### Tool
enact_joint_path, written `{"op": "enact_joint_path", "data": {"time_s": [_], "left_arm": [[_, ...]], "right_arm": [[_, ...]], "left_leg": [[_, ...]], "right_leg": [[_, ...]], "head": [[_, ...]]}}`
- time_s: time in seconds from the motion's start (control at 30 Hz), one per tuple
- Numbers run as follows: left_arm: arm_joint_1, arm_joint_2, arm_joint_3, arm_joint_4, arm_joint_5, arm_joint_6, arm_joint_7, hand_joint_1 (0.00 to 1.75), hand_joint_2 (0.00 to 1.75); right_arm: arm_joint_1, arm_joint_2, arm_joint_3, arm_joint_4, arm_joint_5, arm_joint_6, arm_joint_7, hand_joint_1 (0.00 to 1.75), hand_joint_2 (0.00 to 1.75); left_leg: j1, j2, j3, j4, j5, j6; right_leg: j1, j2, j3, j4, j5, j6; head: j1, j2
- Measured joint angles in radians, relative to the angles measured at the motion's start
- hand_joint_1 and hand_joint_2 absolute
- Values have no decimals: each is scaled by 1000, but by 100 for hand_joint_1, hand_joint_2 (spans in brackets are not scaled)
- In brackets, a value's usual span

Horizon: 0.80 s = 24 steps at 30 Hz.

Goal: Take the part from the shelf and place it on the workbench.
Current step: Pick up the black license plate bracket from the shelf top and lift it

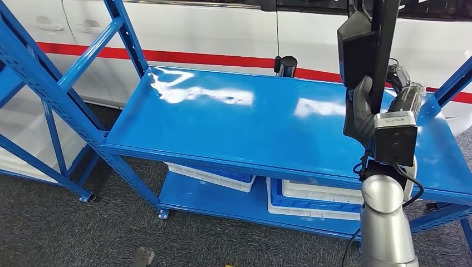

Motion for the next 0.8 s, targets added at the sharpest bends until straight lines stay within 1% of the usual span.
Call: {"op": "enact_joint_path", "data": {"time_s": [0.1,0.17,0.23,0.27,0.3,0.33,0.37,0.4,0.43,0.5,0.53,0.57,0.6,0.63,0.67,0.7,0.73,0.77,0.8], "left_arm": [[1,0,11,3,3,36,99,0,0],[1,1,22,4,14,27,145,0,0],[2,2,31,5,23,12,168,0,0],[3,3,36,5,24,7,175,0,0],[3,3,40,5,25,3,180,0,0],[4,2,43,5,25,0,185,0,0],[4,2,44,5,25,-2,186,0,0],[4,1,45,5,25,-5,187,0,0],[4,1,45,5,24,-8,187,0,0],[3,0,47,5,24,-14,188,0,0],[4,0,48,5,25,-18,189,0,0],[4,0,49,6,27,-21,190,0,0],[4,0,50,6,31,-23,191,0,0],[4,0,51,6,34,-25,192,0,0],[4,0,52,6,39,-26,192,0,0],[4,0,55,6,43,-27,192,0,0],[4,1,58,6,46,-27,192,0,0],[3,1,62,6,49,-27,193,0,0],[3,2,66,6,52,-27,193,0,0]], "right_arm": [[9,-5,3,-4,-128,67,-31,175,175],[15,-7,5,-4,-181,91,-42,175,175],[23,-8,6,-5,-205,101,-45,175,175],[28,-9,7,-8,-211,104,-45,175,175],[33,-11,7,-12,-215,105,-45,175,175],[38,-13,8,-18,-219,107,-45,175,175],[43,-16,8,-24,-220,107,-44,175,175],[47,-19,8,-31,-221,106,-44,175,175],[52,-23,9,-37,-222,106,-43,175,175],[64,-31,10,-45,-221,105,-42,175,175],[71,-35,10,-48,-220,104,-41,175,175],[78,-38,10,-50,-219,104,-39,175,175],[83,-39,10,-50,-218,104,-38,175,175],[87,-41,10,-51,-217,103,-37,175,175],[88,-41,10,-51,-217,103,-36,175,175],[85,-41,10,-51,-216,103,-35,175,175],[81,-40,10,-51,-216,103,-35,175,175],[76,-39,11,-51,-216,104,-34,175,175],[69,-37,11,-50,-217,105,-33,175,175]], "left_leg": [[-2,0,-1,4,-3,4],[-3,0,-1,7,-5,7],[-4,0,-2,8,-6,10],[-4,0,-2,9,-5,12],[-5,0,-3,8,-3,16],[-2,2,0,2,3,20],[1,3,4,-6,10,25],[4,5,8,-14,17,29],[8,8,11,-21,22,31],[8,9,11,-22,24,33],[8,9,10,-22,24,33],[8,9,10,-22,24,33],[9,9,9,-21,24,32],[11,9,8,-19,24,31],[15,9,7,-15,23,28],[18,9,4,-8,19,22],[19,8,-3,1,16,15],[19,7,-9,11,12,7],[18,4,-16,22,10,0]], "right_leg": [[-2,1,1,-1,1,1],[-3,1,1,-1,1,1],[-4,1,1,-1,1,2],[-4,1,1,-2,2,4],[-5,1,2,-3,4,7],[-2,1,0,-2,3,10],[0,1,-4,8,-4,11],[1,1,-16,34,-22,10],[3,0,-34,78,-48,6],[0,0,-80,191,-102,1],[-1,0,-101,243,-121,2],[-3,0,-115,280,-132,5],[-6,-1,-114,288,-130,13],[-11,-1,-102,273,-119,24],[-16,-2,-71,221,-98,37],[-22,-3,-30,145,-76,49],[-22,0,8,87,-60,55],[-21,3,32,47,-49,56],[-20,7,41,30,-48,50]], "head": [[0,0],[-1,0],[0,0],[0,0],[0,0],[0,0],[0,0],[1,0],[2,0],[3,0],[3,0],[3,0],[3,0],[4,0],[4,0],[4,0],[5,0],[6,0],[7,0]]}}
